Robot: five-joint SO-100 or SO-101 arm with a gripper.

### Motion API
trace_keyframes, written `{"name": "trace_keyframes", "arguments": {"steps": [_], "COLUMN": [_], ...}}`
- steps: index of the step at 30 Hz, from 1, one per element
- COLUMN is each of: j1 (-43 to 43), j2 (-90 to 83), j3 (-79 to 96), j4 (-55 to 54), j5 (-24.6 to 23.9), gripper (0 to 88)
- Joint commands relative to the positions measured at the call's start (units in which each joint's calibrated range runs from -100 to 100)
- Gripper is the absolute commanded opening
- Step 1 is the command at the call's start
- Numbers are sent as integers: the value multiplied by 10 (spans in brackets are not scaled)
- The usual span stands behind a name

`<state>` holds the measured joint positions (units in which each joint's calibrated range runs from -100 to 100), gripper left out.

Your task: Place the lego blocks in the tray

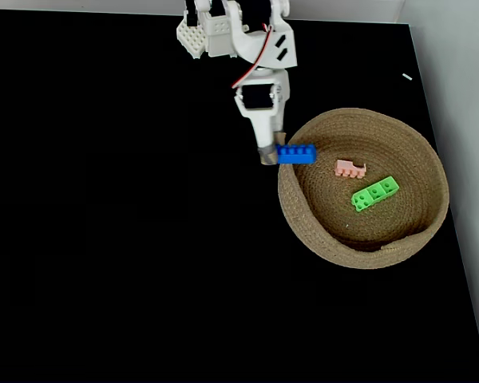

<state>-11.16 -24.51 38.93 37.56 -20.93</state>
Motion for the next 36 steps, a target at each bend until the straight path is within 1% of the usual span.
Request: {"name": "trace_keyframes", "arguments": {"steps": [1, 5, 6, 8, 12, 13, 18, 20, 21, 22, 23, 24, 28, 31, 33, 36], "j1": [-57, -91, -95, -99, -101, -101, -99, -99, -95, -87, -76, -63, 0, 76, 118, 139], "j2": [36, 59, 65, 73, 77, 75, 60, 33, 16, 0, -16, -32, -84, -133, -187, -279], "j3": [-6, 17, 22, 33, 43, 42, 49, 70, 84, 98, 113, 130, 192, 219, 225, 232], "j4": [-95, -177, -192, -220, -250, -250, -250, -250, -250, -250, -250, -250, -249, -232, -170, -48], "j5": [-21, -27, -28, -30, -27, -25, -21, -13, -9, -5, 0, 8, 40, 58, 84, 114], "gripper": [1, 4, 33, 123, 238, 252, 267, 252, 228, 175, 72, 2, 1, 1, 1, 1]}}
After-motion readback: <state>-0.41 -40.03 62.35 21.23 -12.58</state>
